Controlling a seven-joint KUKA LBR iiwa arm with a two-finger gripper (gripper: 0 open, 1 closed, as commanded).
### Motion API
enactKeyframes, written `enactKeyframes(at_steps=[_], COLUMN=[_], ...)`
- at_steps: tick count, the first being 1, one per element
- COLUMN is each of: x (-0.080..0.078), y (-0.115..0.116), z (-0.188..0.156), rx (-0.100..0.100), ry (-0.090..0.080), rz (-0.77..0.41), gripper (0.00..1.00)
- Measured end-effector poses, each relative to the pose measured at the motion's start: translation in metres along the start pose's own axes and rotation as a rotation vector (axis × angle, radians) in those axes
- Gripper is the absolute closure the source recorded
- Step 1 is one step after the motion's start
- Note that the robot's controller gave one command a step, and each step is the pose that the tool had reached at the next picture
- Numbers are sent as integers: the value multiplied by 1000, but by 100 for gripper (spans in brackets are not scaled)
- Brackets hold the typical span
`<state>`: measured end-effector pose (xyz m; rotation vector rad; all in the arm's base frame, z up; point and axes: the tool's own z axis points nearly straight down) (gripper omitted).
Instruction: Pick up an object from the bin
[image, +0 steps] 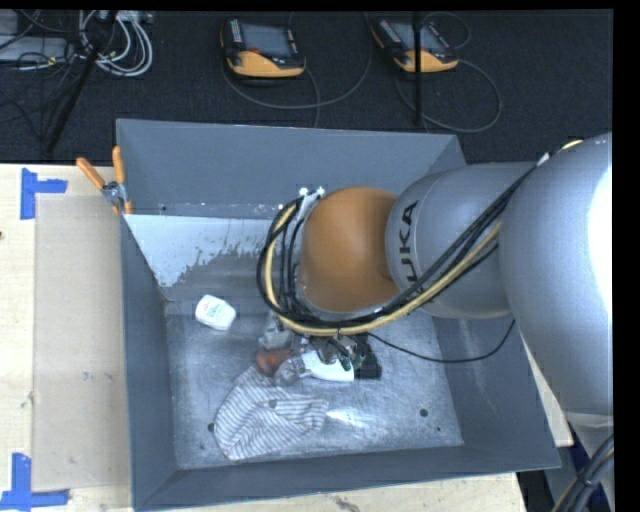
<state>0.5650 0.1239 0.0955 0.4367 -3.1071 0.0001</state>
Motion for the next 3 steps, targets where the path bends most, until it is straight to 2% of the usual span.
enactKeyframes(at_steps=[1,3], x=[-1,-1], y=[0,0], z=[-11,-20], rx=[0,0], ry=[-5,-5], rz=[0,1], gripper=[100,100])
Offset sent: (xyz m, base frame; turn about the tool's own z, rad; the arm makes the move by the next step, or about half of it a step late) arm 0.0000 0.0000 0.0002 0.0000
